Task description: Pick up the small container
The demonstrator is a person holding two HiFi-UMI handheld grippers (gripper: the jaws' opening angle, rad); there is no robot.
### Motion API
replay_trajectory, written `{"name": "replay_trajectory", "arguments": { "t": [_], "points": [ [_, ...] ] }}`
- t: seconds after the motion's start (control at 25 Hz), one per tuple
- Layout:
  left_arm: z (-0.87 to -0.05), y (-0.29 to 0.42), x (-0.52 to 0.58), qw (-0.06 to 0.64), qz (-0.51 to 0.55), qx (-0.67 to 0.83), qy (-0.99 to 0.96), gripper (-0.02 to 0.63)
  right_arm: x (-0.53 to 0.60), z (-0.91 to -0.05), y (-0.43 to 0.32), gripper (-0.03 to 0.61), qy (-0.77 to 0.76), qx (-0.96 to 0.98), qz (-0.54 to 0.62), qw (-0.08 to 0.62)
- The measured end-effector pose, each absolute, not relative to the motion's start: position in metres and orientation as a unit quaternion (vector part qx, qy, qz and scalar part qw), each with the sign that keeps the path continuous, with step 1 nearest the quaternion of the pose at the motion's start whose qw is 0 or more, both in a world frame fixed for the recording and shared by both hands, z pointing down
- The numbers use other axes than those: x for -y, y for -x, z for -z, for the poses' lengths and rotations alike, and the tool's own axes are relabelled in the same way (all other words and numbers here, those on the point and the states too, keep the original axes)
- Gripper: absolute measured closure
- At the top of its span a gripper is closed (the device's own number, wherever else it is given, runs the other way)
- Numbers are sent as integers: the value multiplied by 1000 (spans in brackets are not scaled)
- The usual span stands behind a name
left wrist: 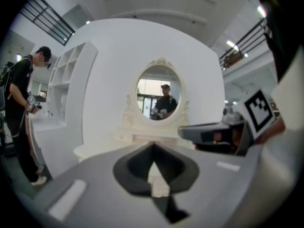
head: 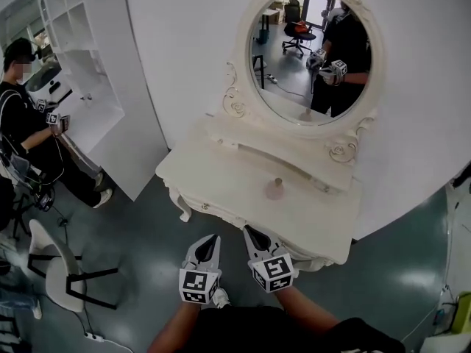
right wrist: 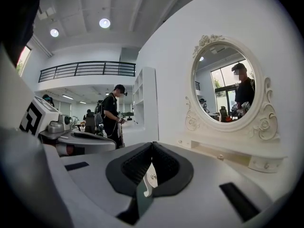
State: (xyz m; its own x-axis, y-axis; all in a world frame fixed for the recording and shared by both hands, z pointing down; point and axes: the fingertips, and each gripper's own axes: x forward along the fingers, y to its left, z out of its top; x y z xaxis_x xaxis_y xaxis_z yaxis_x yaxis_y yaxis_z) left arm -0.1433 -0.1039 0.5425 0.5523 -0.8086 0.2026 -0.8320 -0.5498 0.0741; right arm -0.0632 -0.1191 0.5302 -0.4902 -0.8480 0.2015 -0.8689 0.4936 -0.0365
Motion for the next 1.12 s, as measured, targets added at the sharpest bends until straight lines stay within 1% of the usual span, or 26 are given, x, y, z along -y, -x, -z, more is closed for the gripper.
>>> {"name": "replay_trajectory", "arguments": {
  "t": [0.4, 0.56, 0.88, 1.12],
  "points": [
    [-538, 168, 139, 63, -71, 435, -895, 606, 145, -530, 75, 572, -542, 835, -62, 77],
    [-544, 172, 155, 70, -73, 435, -895, 606, 151, -539, 76, 572, -541, 834, -65, 89],
    [-543, 140, 201, 62, -71, 410, -907, 607, 185, -537, 34, 572, -569, 815, -62, 86],
    [-543, 118, 256, 53, -76, 401, -911, 606, 228, -538, 3, 572, -587, 803, -61, 80]
  ]
}}
